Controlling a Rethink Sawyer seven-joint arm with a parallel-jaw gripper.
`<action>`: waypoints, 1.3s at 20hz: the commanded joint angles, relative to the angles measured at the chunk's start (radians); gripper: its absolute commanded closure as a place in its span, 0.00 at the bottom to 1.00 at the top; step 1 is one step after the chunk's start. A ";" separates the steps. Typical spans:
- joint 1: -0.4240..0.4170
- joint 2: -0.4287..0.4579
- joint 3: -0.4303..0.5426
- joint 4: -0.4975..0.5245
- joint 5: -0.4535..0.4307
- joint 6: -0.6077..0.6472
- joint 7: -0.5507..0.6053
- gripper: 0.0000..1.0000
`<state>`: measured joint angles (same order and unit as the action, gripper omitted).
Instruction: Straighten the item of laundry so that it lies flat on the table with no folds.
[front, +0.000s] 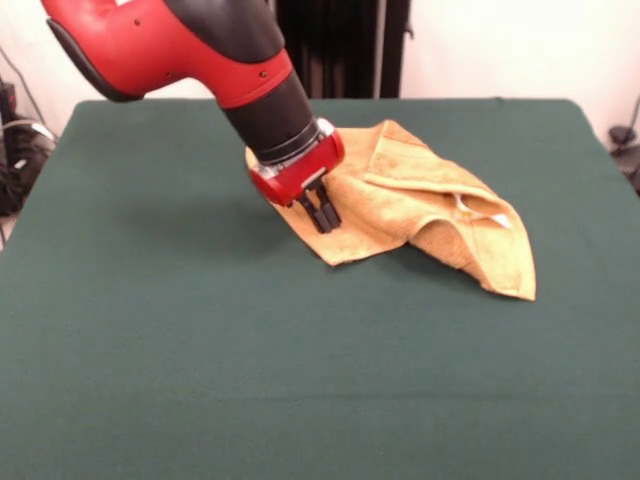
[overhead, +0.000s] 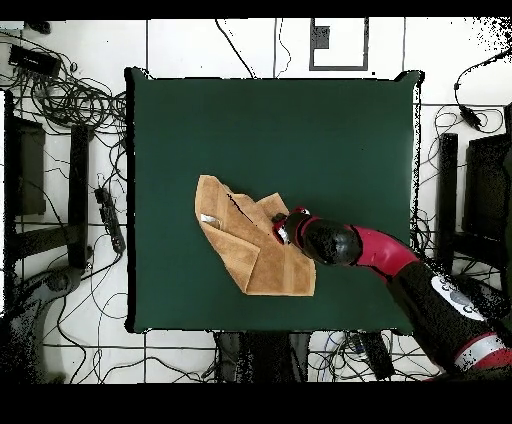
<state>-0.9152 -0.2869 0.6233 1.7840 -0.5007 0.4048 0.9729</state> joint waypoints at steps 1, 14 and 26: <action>0.060 0.251 0.017 -0.298 -0.151 -0.189 -0.035 1.00; 0.071 0.261 -0.003 -0.365 -0.204 -0.149 -0.040 1.00; 0.065 0.213 -0.020 -0.359 -0.288 -0.165 -0.009 1.00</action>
<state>-0.9255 -0.2637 0.6777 1.7218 -0.5543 0.5458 0.9729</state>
